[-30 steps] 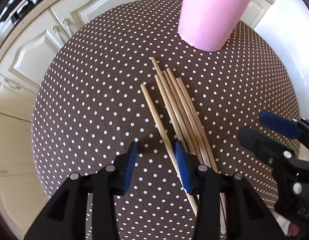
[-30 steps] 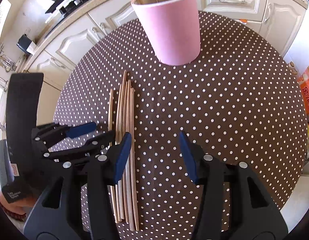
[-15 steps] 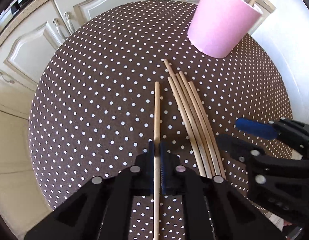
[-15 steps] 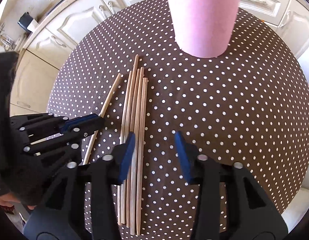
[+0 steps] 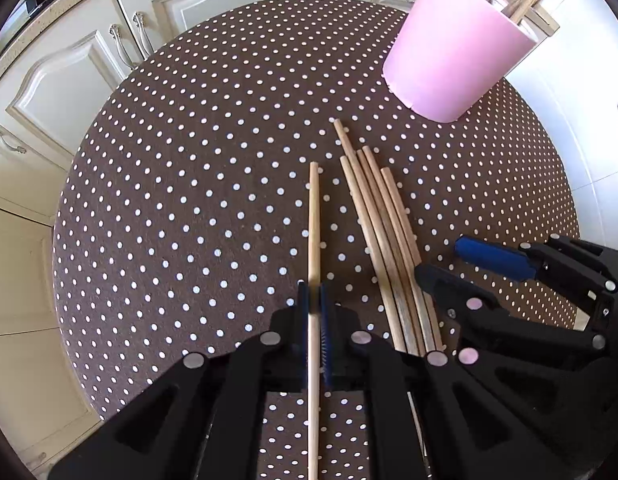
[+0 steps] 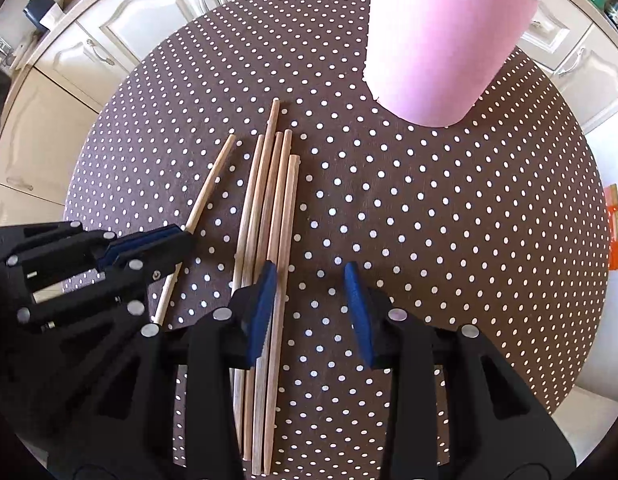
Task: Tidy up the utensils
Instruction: 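Move the left tool to the pile and grasp a chopstick while the right tool approaches, then close the right tool on a chopstick at the pile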
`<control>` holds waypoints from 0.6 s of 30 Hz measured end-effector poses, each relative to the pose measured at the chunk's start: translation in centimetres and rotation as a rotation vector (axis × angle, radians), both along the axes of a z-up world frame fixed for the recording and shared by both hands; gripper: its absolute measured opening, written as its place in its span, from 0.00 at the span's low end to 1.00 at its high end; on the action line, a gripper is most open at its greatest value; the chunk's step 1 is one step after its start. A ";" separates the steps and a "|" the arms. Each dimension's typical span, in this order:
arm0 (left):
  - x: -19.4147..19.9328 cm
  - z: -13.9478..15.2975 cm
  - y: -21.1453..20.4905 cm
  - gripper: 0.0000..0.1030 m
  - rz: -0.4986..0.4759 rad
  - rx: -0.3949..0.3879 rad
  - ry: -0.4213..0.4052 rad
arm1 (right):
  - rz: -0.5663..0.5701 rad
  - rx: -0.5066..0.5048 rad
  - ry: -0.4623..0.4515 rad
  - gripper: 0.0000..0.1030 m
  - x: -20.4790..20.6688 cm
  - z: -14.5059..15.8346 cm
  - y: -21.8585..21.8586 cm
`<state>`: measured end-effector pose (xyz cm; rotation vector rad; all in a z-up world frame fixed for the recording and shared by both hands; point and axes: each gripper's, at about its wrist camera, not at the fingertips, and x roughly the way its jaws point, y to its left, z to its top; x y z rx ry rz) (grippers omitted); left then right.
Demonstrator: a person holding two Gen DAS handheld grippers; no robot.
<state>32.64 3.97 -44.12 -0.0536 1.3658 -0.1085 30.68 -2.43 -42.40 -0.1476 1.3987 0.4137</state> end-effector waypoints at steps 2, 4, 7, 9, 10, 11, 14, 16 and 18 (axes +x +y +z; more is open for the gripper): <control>0.0 -0.1 -0.1 0.06 -0.003 0.004 0.004 | -0.007 -0.008 0.040 0.34 0.5 -0.2 0.3; 0.0 -0.1 -0.1 0.06 0.000 0.000 0.011 | -0.008 -0.011 0.066 0.34 0.9 -0.4 0.1; 0.1 -0.2 0.0 0.06 0.001 -0.008 0.026 | -0.009 -0.019 0.093 0.34 1.7 -0.7 0.3; 0.2 -0.2 0.2 0.06 0.005 -0.016 0.038 | -0.010 -0.022 0.104 0.33 2.0 -0.8 0.3; 0.4 -0.3 0.3 0.06 0.007 -0.020 0.044 | -0.015 -0.025 0.108 0.30 2.3 -0.9 0.2; 0.4 -0.3 0.3 0.06 0.007 -0.021 0.047 | -0.017 -0.038 0.109 0.26 2.7 -0.9 0.2; 0.6 -0.4 0.3 0.06 0.001 -0.016 0.054 | -0.008 -0.050 0.110 0.26 3.5 -0.9 0.1; 0.7 -0.5 0.2 0.06 0.000 -0.009 0.060 | 0.006 -0.068 0.110 0.26 3.6 -1.1 0.6; 0.8 -0.5 0.2 0.06 0.003 -0.008 0.066 | 0.023 -0.092 0.107 0.27 3.5 -1.4 1.5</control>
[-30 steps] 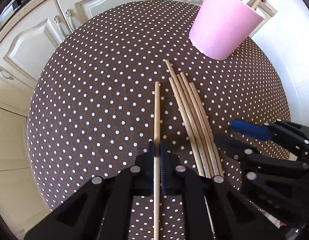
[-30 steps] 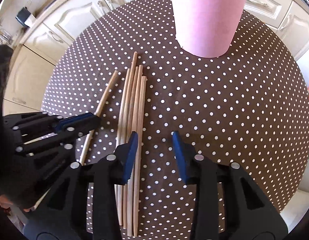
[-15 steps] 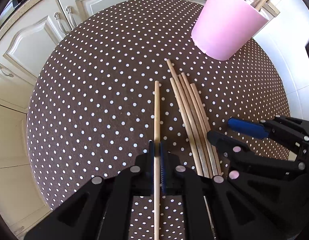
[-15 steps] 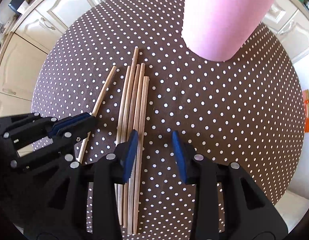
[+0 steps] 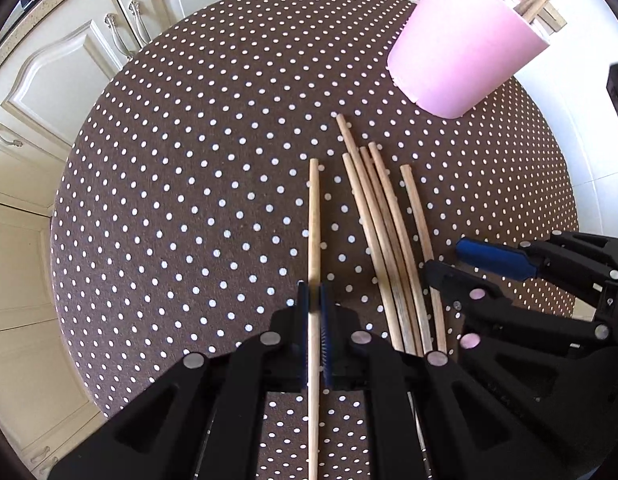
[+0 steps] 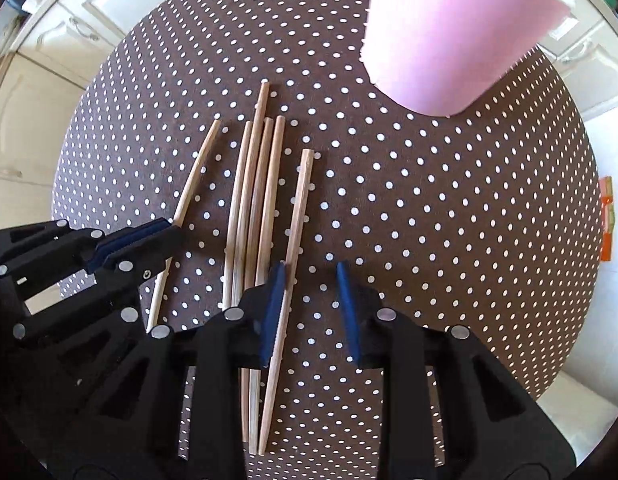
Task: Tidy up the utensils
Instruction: 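Close the right tool on a chopstick at the pile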
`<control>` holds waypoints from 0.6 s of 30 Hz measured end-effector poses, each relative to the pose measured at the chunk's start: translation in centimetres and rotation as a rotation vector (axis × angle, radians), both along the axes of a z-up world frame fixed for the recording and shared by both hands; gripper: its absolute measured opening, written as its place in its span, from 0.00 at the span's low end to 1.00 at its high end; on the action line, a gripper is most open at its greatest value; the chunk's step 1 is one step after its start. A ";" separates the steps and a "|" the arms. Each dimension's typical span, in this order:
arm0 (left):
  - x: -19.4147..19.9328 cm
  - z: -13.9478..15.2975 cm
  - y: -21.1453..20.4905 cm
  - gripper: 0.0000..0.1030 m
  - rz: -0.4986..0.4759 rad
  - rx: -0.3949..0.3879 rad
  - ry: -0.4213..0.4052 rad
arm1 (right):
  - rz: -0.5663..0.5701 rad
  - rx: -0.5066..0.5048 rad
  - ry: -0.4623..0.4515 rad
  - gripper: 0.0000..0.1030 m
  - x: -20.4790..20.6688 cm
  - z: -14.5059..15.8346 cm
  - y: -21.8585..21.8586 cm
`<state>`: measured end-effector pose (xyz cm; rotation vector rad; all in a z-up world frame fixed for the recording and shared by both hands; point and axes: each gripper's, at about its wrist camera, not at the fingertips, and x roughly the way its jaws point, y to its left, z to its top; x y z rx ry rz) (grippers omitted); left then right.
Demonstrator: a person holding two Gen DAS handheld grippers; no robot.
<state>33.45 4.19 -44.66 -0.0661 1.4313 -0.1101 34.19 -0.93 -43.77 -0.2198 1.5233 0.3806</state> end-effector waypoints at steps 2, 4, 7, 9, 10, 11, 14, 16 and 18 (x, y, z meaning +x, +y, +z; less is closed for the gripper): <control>0.1 -0.1 0.1 0.06 0.002 -0.005 0.002 | 0.002 -0.009 -0.001 0.27 -0.4 0.2 0.7; 0.1 -0.1 0.0 0.06 -0.005 -0.001 -0.004 | 0.013 -0.015 -0.007 0.27 -0.1 0.0 1.2; -0.1 -0.2 -0.1 0.06 -0.012 0.010 -0.018 | 0.008 -0.016 -0.014 0.20 -1.2 0.2 2.2; -0.3 -0.2 -0.3 0.06 -0.016 0.016 -0.029 | 0.014 -0.030 -0.026 0.11 -1.9 0.8 1.4; -0.4 -0.1 -0.3 0.06 -0.013 0.014 -0.031 | 0.013 -0.029 -0.028 0.08 -2.0 0.9 0.9; -0.5 -0.1 -0.2 0.06 -0.009 0.011 -0.034 | 0.004 -0.010 -0.022 0.07 -1.9 0.7 0.5; -0.8 -0.1 -0.3 0.06 -0.007 0.008 -0.041 | -0.035 0.046 -0.001 0.06 -1.6 0.3 -0.6; -1.1 0.1 -0.3 0.05 -0.006 0.005 -0.047 | -0.063 0.081 0.013 0.05 -1.3 0.2 -1.4; -1.3 0.6 -0.2 0.05 -0.003 -0.005 -0.066 | -0.088 0.124 0.013 0.05 -1.2 0.3 -2.2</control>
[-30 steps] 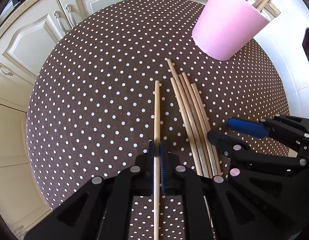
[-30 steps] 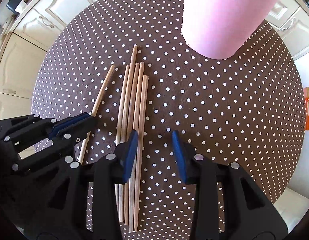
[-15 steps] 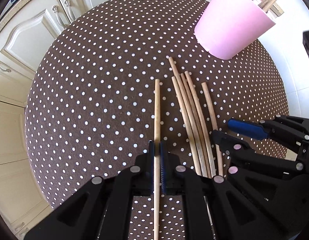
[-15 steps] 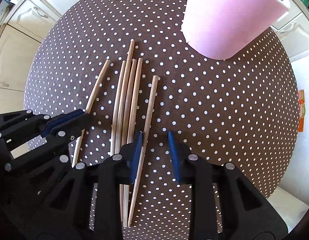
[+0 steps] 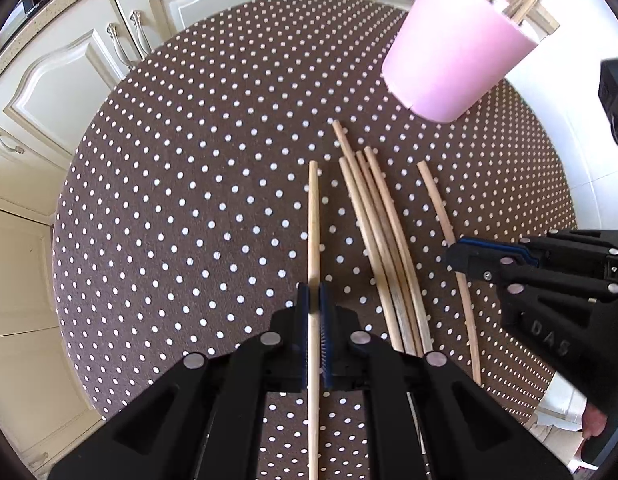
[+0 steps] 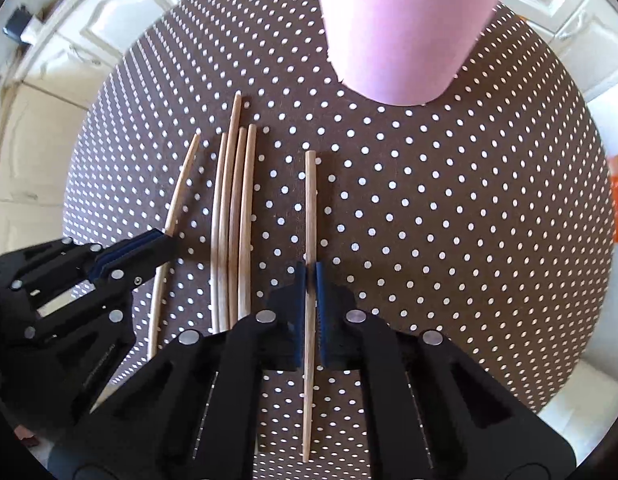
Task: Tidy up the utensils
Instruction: 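Close the right tool on a chopstick at the pile, then lift the left tool's chopstick over the pink cup while the right tool carries its own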
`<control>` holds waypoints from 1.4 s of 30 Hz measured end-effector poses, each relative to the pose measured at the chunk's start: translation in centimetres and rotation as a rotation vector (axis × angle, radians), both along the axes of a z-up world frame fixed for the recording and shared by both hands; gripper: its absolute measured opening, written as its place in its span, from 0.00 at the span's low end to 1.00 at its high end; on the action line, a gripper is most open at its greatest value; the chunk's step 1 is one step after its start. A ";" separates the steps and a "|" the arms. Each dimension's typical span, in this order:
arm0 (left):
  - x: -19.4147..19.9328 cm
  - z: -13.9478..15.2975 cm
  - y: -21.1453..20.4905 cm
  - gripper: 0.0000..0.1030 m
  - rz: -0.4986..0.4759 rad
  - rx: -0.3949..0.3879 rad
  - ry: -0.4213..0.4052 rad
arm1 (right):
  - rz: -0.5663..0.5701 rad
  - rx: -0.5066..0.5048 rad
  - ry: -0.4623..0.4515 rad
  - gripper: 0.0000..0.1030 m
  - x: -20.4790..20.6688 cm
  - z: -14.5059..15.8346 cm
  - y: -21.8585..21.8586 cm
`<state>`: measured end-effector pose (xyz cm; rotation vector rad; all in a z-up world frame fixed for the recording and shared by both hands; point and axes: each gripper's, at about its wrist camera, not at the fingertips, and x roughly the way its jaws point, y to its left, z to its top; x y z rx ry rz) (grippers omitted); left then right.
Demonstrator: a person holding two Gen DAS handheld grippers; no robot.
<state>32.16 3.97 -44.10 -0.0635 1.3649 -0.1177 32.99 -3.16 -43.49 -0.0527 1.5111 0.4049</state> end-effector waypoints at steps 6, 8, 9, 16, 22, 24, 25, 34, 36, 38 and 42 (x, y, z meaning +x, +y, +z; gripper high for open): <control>-0.1 2.3 0.0 0.05 0.000 -0.049 -0.079 | -0.057 0.113 -0.039 0.05 0.2 1.9 -2.6; -0.1 3.2 -0.1 0.05 -0.001 -0.062 -0.108 | -0.073 0.151 -0.051 0.05 0.3 2.8 -3.5; -0.1 3.8 -0.2 0.05 -0.003 -0.077 -0.129 | -0.075 0.162 -0.060 0.05 0.3 3.1 -3.8; -0.1 7.0 -1.0 0.05 -0.041 -0.149 -0.244 | -0.095 0.260 -0.107 0.05 0.5 6.4 -8.5; 0.0 9.2 -2.7 0.05 -0.074 -0.198 -0.343 | -0.112 0.320 -0.151 0.05 0.3 9.4 -11.8; 0.1 10.0 -3.2 0.05 -0.081 -0.209 -0.372 | -0.119 0.340 -0.169 0.05 -0.2 10.6 -12.4; 0.2 10.4 -3.5 0.05 -0.085 -0.214 -0.387 | -0.123 0.350 -0.179 0.05 -0.1 11.2 -13.1; 1.7 13.8 -4.9 0.05 -0.102 -0.240 -0.492 | -0.142 0.389 -0.264 0.05 0.4 15.1 -14.9; 2.0 14.5 -5.2 0.05 -0.108 -0.243 -0.517 | -0.145 0.396 -0.286 0.05 0.6 16.1 -15.6; 2.3 15.4 -5.5 0.05 -0.109 -0.245 -0.541 | -0.148 0.403 -0.315 0.05 0.8 17.1 -16.1; 3.5 17.1 -5.7 0.05 -0.108 -0.257 -0.595 | -0.150 0.414 -0.372 0.05 1.5 19.3 -16.5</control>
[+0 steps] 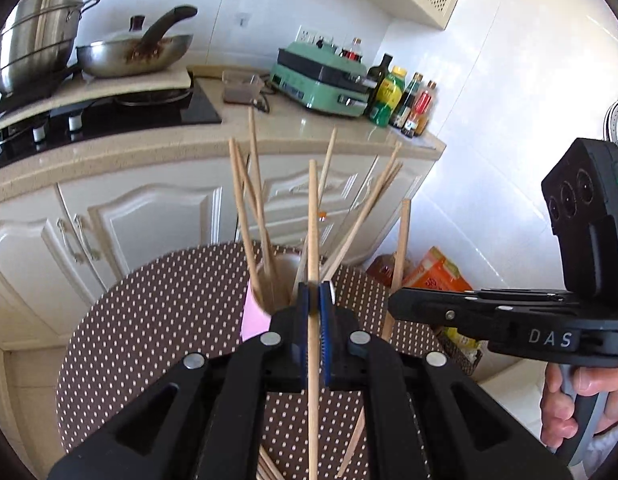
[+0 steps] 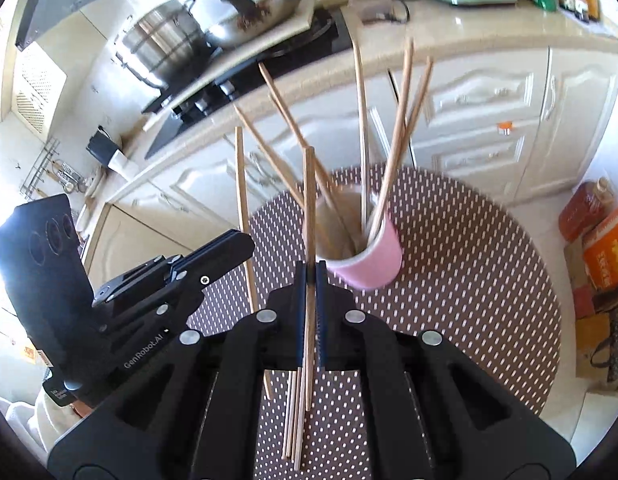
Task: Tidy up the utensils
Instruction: 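Lift the left tool's chopstick over the pink cup while the right tool carries its own, then lower the left tool's chopstick into the cup and open while the right tool does too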
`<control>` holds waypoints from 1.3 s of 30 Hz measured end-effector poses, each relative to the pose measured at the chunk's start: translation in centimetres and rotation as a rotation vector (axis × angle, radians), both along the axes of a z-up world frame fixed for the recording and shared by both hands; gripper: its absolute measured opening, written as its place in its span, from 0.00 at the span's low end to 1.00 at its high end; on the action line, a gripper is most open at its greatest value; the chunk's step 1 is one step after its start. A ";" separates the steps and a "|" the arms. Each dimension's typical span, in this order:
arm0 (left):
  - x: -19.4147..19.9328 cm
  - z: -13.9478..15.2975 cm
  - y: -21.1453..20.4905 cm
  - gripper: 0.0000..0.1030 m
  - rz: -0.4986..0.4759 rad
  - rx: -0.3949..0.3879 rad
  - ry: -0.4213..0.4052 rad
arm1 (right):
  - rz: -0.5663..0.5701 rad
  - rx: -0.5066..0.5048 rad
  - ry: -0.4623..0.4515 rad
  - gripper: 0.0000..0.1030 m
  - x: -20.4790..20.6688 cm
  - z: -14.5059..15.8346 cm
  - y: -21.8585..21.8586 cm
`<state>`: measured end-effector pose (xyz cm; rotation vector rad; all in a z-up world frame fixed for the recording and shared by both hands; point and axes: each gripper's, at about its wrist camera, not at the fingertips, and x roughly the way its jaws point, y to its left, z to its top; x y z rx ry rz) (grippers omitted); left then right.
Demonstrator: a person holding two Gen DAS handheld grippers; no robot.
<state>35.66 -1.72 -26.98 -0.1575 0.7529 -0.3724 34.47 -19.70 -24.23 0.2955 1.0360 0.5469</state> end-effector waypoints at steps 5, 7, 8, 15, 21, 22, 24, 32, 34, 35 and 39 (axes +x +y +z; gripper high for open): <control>1.7 2.4 -0.6 0.05 0.014 -0.016 -0.070 | -0.007 0.006 -0.070 0.05 1.5 2.8 0.5; 2.5 3.3 -0.8 0.05 0.026 -0.020 -0.099 | -0.009 0.009 -0.093 0.05 2.3 3.6 1.0; 2.9 3.7 -0.8 0.05 0.031 -0.022 -0.112 | -0.009 0.009 -0.108 0.05 2.7 4.1 1.0; 5.6 5.6 -1.7 0.05 0.090 -0.026 -0.199 | -0.013 0.009 -0.191 0.05 5.1 6.4 0.8; 7.7 5.7 -2.4 0.05 0.149 -0.001 -0.253 | -0.033 0.004 -0.248 0.05 6.7 7.0 0.3; 8.0 5.5 -2.4 0.05 0.152 0.002 -0.255 | -0.037 0.006 -0.251 0.05 6.8 6.9 0.2; 8.6 5.0 -2.7 0.05 0.158 0.011 -0.259 | -0.043 0.003 -0.259 0.05 7.2 6.6 0.2; 9.5 2.6 -2.7 0.05 0.193 0.019 -0.243 | -0.049 -0.014 -0.271 0.05 8.4 5.0 0.5; 9.4 2.0 -2.6 0.05 0.201 0.024 -0.237 | -0.046 -0.022 -0.279 0.05 8.5 4.6 0.7; 9.3 1.7 -2.5 0.05 0.206 0.024 -0.232 | -0.045 -0.026 -0.287 0.05 8.4 4.4 1.0; 8.8 0.4 -2.1 0.05 0.222 0.035 -0.219 | -0.032 -0.048 -0.294 0.05 8.2 3.3 1.7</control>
